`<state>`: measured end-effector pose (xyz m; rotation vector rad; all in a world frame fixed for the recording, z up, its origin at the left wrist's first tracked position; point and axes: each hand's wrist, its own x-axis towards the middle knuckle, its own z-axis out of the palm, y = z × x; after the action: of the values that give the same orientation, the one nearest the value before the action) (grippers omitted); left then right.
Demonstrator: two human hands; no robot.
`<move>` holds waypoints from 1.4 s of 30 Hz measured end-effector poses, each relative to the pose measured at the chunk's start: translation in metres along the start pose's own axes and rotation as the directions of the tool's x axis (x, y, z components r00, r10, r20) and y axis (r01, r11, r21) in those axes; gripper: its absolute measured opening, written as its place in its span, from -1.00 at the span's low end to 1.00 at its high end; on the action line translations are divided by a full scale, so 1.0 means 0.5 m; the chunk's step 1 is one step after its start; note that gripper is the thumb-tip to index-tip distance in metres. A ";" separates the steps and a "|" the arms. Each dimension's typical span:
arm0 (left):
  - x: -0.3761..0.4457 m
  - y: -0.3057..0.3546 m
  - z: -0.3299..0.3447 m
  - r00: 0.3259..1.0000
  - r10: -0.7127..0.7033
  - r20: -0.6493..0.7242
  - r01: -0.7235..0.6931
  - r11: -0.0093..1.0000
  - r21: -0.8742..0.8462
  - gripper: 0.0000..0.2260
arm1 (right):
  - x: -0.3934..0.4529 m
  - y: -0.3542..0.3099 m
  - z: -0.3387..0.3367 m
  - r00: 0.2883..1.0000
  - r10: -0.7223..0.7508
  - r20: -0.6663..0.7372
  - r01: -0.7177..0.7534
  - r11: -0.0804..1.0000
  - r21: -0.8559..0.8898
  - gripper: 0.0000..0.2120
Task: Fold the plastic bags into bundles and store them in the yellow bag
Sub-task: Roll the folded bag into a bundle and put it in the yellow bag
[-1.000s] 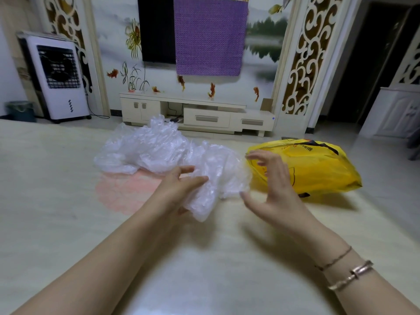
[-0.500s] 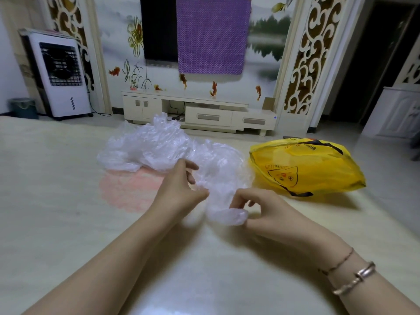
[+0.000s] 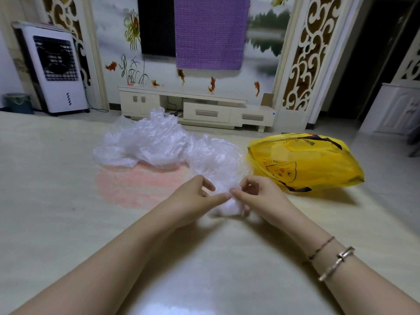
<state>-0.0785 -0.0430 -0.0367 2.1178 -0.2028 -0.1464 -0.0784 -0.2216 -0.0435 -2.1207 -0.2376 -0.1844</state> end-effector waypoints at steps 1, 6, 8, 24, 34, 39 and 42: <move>0.001 -0.003 0.003 1.000 -0.003 -0.010 0.003 1.000 0.008 -0.68 | 0.003 0.004 0.005 0.999 0.011 -0.048 -0.014 0.998 -0.068 -0.79; 0.011 -0.008 0.010 0.995 -0.030 -0.092 0.030 1.000 0.000 -0.68 | 0.006 0.007 0.006 0.990 -0.051 -0.132 0.030 0.987 -0.156 -0.71; 0.011 -0.007 0.011 0.994 -0.031 -0.104 0.029 0.999 -0.012 -0.66 | -0.004 -0.003 -0.007 0.982 -0.168 -0.089 0.159 0.982 -0.104 -0.79; -0.018 0.021 -0.039 1.000 0.002 0.002 -0.001 0.994 -0.111 -0.59 | -0.030 -0.012 -0.005 0.954 -0.248 0.168 0.298 0.846 -0.443 -0.83; -0.006 0.008 -0.007 0.997 0.076 0.018 -0.074 0.992 -0.103 -0.90 | -0.018 -0.017 -0.029 0.989 -0.005 0.149 0.002 1.000 0.018 -0.82; 0.009 -0.004 0.000 0.998 -0.064 0.018 0.066 0.988 -0.140 -0.88 | -0.005 -0.005 -0.009 0.997 0.077 0.015 -0.077 0.997 0.009 -0.83; 0.017 -0.006 0.003 0.994 -0.106 0.004 0.105 0.984 -0.141 -0.89 | -0.002 -0.001 0.003 0.998 0.025 -0.054 -0.035 0.982 -0.188 -0.80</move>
<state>-0.0705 -0.0444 -0.0403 1.9882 -0.0756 -0.2129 -0.0795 -0.2202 -0.0439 -2.3029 -0.1622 -0.2522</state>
